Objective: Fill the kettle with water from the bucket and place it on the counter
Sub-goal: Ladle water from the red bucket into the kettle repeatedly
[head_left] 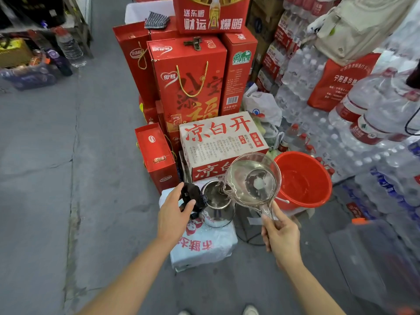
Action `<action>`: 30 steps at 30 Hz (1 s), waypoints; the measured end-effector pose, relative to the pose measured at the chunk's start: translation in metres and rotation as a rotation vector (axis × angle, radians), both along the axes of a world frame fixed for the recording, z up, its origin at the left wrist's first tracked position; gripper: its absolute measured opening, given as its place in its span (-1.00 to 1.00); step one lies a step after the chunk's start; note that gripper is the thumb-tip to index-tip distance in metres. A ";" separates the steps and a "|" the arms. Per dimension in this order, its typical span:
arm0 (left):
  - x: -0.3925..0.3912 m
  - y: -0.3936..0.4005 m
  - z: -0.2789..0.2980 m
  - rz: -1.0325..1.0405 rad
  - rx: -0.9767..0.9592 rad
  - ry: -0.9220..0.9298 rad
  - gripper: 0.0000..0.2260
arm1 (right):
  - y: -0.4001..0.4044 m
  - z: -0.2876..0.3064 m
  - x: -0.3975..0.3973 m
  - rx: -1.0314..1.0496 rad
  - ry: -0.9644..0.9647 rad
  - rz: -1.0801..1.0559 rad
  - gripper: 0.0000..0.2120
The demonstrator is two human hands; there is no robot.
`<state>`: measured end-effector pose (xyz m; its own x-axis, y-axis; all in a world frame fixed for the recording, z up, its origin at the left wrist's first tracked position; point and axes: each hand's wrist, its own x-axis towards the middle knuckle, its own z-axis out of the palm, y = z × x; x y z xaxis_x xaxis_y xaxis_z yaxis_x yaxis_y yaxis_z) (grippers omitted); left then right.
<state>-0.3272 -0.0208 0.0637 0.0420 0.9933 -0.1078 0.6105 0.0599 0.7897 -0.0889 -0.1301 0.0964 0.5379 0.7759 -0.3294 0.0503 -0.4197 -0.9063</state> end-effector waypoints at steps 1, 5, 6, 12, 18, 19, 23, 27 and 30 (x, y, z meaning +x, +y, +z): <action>0.000 0.000 0.000 0.000 0.000 0.000 -0.47 | 0.000 0.000 0.000 0.003 -0.009 -0.002 -0.48; -0.001 0.000 0.000 0.001 0.000 0.010 -0.47 | 0.002 -0.001 -0.001 0.017 -0.062 -0.003 -0.48; -0.001 0.000 0.000 0.002 -0.002 0.011 -0.47 | 0.003 -0.002 -0.001 0.021 -0.084 0.000 -0.48; 0.000 -0.001 0.002 -0.003 -0.004 0.010 -0.46 | 0.007 -0.009 0.003 0.020 -0.223 0.022 -0.46; -0.001 -0.001 0.005 -0.004 -0.016 0.001 -0.47 | 0.010 -0.019 0.006 -0.021 -0.400 0.032 -0.46; -0.001 -0.001 0.006 -0.005 -0.018 0.000 -0.47 | 0.010 -0.019 0.006 -0.027 -0.422 0.033 -0.45; -0.001 -0.001 0.008 -0.005 -0.026 0.016 -0.47 | 0.013 -0.014 0.004 -0.031 -0.527 0.052 -0.46; 0.000 -0.002 0.009 -0.010 -0.026 0.027 -0.47 | 0.016 -0.008 0.001 -0.064 -0.644 0.089 -0.48; -0.001 -0.001 0.011 -0.013 -0.027 0.034 -0.47 | 0.018 -0.003 -0.002 -0.101 -0.712 0.126 -0.48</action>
